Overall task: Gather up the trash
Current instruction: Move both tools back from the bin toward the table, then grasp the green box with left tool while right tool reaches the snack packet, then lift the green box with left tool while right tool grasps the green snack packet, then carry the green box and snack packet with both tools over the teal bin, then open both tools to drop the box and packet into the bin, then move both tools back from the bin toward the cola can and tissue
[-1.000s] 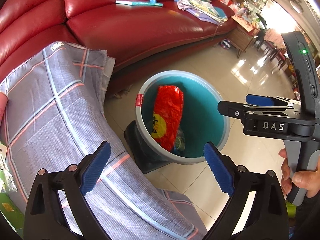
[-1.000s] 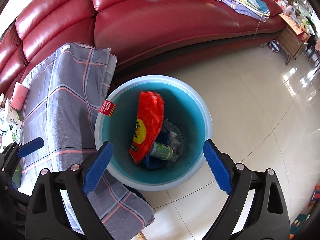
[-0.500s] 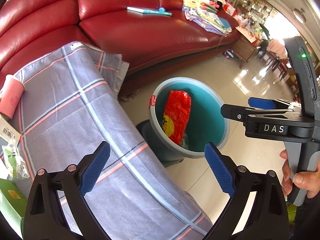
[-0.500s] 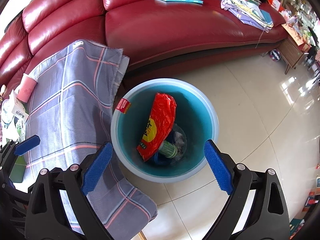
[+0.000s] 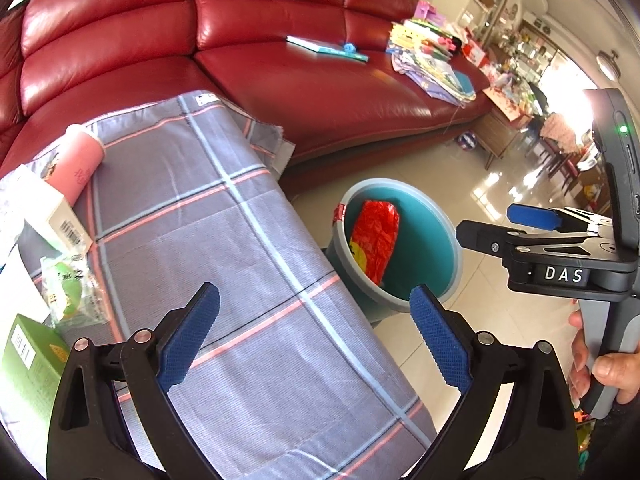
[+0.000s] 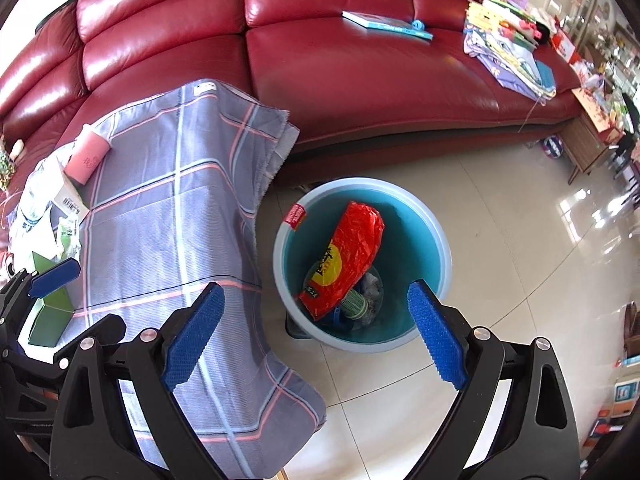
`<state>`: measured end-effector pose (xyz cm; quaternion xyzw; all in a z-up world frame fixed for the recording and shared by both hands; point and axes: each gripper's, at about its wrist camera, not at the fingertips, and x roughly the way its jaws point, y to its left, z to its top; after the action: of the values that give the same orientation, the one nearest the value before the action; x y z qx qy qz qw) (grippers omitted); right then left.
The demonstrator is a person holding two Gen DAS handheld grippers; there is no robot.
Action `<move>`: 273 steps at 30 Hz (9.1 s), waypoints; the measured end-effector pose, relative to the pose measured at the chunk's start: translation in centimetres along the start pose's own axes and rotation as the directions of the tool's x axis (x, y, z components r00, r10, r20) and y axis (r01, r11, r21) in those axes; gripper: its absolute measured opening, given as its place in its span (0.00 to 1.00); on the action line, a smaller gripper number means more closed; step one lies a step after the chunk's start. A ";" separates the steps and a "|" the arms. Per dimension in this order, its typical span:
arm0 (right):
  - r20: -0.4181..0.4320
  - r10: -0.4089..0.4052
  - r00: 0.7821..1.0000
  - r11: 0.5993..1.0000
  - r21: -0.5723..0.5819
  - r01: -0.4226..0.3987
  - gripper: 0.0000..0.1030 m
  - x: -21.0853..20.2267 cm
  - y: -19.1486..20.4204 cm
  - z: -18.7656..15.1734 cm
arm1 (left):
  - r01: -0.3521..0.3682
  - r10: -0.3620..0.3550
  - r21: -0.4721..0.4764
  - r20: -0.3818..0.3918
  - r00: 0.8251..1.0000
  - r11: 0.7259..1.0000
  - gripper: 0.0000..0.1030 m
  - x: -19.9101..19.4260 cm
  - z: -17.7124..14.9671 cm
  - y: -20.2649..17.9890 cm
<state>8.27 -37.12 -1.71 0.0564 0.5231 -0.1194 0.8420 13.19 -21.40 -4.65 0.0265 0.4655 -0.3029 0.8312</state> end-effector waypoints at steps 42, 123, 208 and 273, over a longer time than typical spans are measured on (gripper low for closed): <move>-0.160 0.130 0.978 0.768 -0.608 -0.202 0.90 -0.5 37.2 -7.9 | -0.307 0.336 -0.445 -0.015 0.942 0.841 0.96 -16.3 -17.6 28.7; -0.200 0.301 0.932 0.833 -0.421 -0.359 0.55 12.0 33.6 3.6 | -0.111 0.172 -0.298 0.188 0.967 0.948 0.01 -12.6 -7.7 24.6; 0.022 0.060 0.998 0.990 0.129 -0.062 0.26 7.4 -13.0 -0.2 | 0.116 -0.082 0.243 -0.146 0.986 0.963 0.86 14.7 3.3 -12.2; 0.023 0.080 0.997 0.970 -0.231 -0.073 0.91 -0.7 11.4 1.9 | -0.022 0.027 -0.054 0.095 0.995 0.998 0.95 -4.1 -2.1 7.1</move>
<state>12.57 -26.43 -0.56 -0.0232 0.5171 -0.0266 0.8552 13.75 -13.00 -4.26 -0.0043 0.4326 -0.2815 0.8565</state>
